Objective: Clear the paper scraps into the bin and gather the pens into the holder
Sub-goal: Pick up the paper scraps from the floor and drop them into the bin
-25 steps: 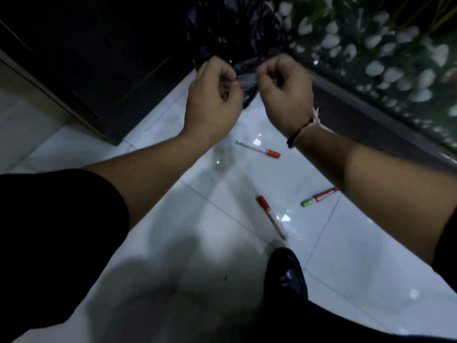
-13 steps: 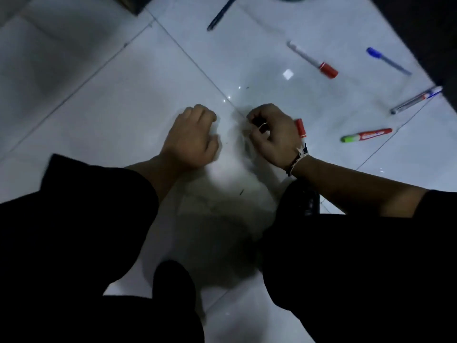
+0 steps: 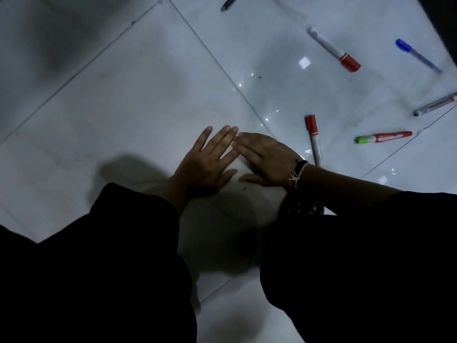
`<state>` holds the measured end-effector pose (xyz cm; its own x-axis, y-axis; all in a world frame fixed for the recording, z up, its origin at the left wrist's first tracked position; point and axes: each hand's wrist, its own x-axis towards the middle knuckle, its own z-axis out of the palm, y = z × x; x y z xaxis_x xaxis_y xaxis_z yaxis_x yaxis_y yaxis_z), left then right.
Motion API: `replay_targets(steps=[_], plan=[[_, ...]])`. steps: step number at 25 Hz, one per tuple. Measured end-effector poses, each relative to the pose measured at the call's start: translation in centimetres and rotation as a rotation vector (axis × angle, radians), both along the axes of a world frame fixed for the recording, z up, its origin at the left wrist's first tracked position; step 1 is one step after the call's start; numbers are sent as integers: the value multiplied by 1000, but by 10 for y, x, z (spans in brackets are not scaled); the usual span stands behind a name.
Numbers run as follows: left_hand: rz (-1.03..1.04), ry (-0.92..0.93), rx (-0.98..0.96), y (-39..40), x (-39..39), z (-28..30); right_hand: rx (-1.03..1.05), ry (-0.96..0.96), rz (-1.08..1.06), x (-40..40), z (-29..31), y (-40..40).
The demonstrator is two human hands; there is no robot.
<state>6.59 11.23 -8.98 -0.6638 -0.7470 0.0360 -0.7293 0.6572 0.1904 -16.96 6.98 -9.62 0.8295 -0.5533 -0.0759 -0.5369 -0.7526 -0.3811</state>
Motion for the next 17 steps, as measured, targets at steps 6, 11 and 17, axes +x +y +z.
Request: replay_targets(steps=[6,11,17], plan=[[201,73,71,-105,-61,5,-10,-141,-417,2,9,-91],[446,299,253,-190,-88,57,568,-532,-1040,-11,75,-178],[449,848,-151,-333,-136,217,-39,-828,-966,-42,233,-292]])
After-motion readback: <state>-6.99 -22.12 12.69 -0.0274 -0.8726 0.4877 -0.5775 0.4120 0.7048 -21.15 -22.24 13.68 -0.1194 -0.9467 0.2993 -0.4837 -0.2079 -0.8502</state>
